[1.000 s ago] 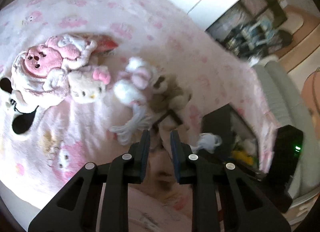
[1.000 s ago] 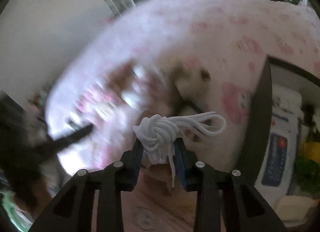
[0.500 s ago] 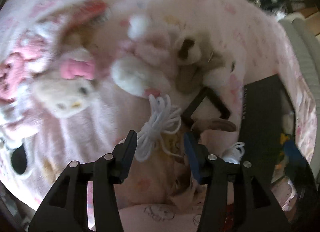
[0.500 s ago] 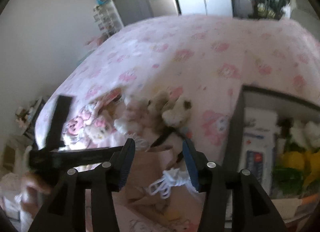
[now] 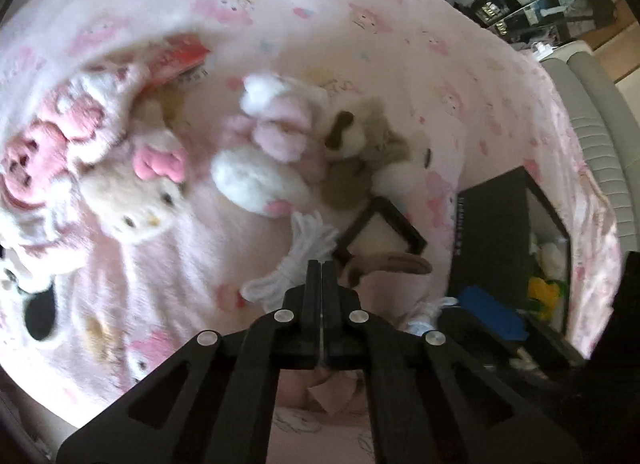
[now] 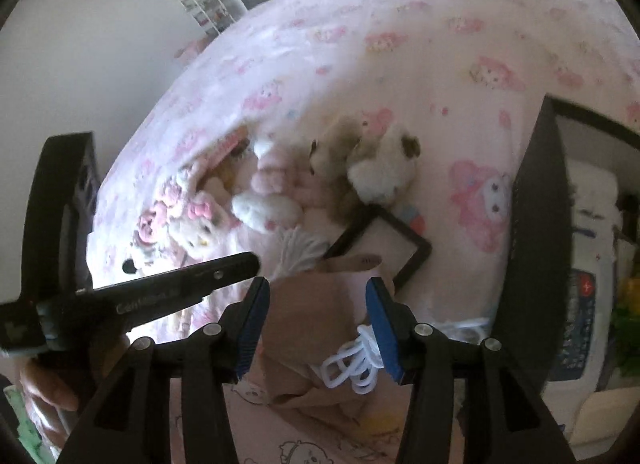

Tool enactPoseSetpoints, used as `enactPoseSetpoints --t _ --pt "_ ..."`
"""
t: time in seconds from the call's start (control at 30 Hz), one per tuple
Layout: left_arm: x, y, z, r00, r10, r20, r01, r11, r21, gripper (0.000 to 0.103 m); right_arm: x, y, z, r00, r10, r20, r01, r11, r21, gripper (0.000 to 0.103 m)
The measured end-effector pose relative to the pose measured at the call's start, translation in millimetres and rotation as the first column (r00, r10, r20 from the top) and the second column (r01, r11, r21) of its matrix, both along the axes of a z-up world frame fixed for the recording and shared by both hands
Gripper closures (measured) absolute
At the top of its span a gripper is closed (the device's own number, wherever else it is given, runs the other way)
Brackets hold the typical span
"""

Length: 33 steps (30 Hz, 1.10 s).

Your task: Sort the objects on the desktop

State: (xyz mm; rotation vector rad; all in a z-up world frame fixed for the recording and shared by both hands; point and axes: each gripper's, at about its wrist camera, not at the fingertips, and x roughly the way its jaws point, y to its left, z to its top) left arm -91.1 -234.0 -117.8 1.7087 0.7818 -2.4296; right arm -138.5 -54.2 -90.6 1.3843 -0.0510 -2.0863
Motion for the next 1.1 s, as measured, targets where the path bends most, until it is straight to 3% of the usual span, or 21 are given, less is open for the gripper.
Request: enactPoseSetpoints --t 0.07,0.13,0.27,0.3,0.33,0.37,0.5,0.67,0.73,0.9,1.1 --pt "-9.3 -2.5 -13.6 0.997 -0.026 0.069 0.024 0.999 0.027 0.094 -2.3 3.0 6.5 1.0 -0.005 -0.009 0.005 1.0 -0.005 0.057" --pt "-17.0 -5.3 -29.0 0.992 -0.045 0.12 0.041 0.999 0.03 0.057 -4.8 -2.9 9.7 1.0 0.02 -0.018 -0.02 1.0 0.0 0.057" --pt "-34.4 6.6 -47.8 0.974 -0.113 0.194 0.119 0.993 -0.021 0.057 -9.5 -16.0 -6.5 0.999 0.033 0.001 -0.033 0.993 0.112 0.057" --pt "-39.2 9.7 -53.0 0.97 -0.13 0.204 0.14 0.989 -0.037 0.061 -11.0 -14.5 -11.0 1.0 0.021 0.012 -0.022 0.993 0.113 0.057" --pt "-43.2 10.7 -61.8 0.964 -0.136 0.23 0.147 0.989 -0.034 0.078 -12.2 -13.2 -14.5 0.999 0.019 0.028 -0.022 0.995 0.097 0.057" --pt "-44.7 9.9 -68.4 0.958 -0.134 0.254 0.143 0.989 -0.019 0.078 -12.5 -11.2 -18.2 0.998 0.02 0.052 -0.024 0.997 0.076 0.057" --pt "-33.8 -0.4 -48.2 0.985 -0.108 0.135 0.099 0.993 0.07 0.08 -6.3 -9.1 -18.7 0.998 0.043 0.036 -0.046 0.995 0.086 0.057" --pt "-5.3 1.0 18.2 0.997 -0.052 -0.058 0.055 0.998 0.044 0.08 3.0 -0.3 3.1 0.999 0.034 -0.027 -0.032 0.996 0.082 0.057" --pt "8.5 8.6 46.8 0.989 -0.064 -0.135 0.072 0.996 0.055 0.08 9.7 5.0 17.8 0.998 0.027 -0.06 -0.023 0.997 0.069 0.057" --pt "22.5 34.2 88.0 0.961 -0.144 -0.236 0.165 0.984 0.072 0.079 20.1 42.4 45.4 0.994 -0.053 -0.1 0.053 0.999 -0.007 0.057" --pt "7.9 118.3 86.6 0.926 -0.281 -0.251 0.318 0.94 0.121 0.079 24.8 109.1 51.9 0.985 -0.148 -0.084 0.145 0.989 -0.037 0.057"
